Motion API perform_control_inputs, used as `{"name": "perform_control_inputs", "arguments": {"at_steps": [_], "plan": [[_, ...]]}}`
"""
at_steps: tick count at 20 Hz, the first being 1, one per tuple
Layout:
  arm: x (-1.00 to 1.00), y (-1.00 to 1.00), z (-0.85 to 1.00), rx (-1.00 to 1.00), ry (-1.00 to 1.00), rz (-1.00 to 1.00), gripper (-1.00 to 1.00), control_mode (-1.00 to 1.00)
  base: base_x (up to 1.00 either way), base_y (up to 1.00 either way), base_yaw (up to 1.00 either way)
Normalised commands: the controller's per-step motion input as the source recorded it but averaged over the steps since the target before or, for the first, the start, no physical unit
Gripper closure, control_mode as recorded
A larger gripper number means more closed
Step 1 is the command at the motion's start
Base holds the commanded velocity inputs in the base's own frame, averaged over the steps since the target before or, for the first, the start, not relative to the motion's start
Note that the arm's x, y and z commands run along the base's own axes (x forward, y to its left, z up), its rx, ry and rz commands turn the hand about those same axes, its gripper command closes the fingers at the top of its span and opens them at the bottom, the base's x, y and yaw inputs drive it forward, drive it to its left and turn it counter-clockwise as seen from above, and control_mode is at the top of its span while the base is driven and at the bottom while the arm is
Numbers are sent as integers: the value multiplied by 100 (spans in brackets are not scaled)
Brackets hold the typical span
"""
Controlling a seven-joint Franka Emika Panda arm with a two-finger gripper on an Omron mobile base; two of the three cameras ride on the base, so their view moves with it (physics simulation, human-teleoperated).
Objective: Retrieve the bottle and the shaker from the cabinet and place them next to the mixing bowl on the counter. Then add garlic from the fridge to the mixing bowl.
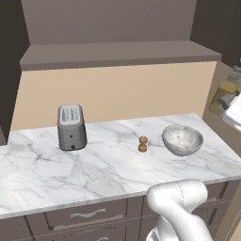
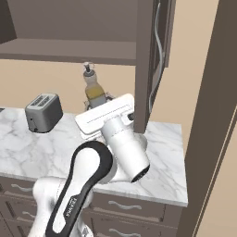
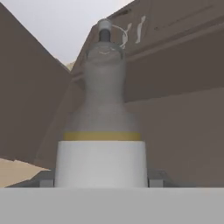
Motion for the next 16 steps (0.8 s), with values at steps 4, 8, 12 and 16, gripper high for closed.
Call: {"name": "perform_control_inputs", "arguments": {"at_steps": [4, 8, 12, 16], "plan": [[-16, -26, -81, 8, -15, 7, 100, -100, 0, 0, 0], [-5, -5, -98, 1, -15, 2, 100, -100, 0, 0, 0], [-1, -1, -85, 0, -11, 0, 100, -100, 0, 0, 0], [-2, -14, -49, 0, -2, -5, 100, -100, 0, 0, 0]]}}
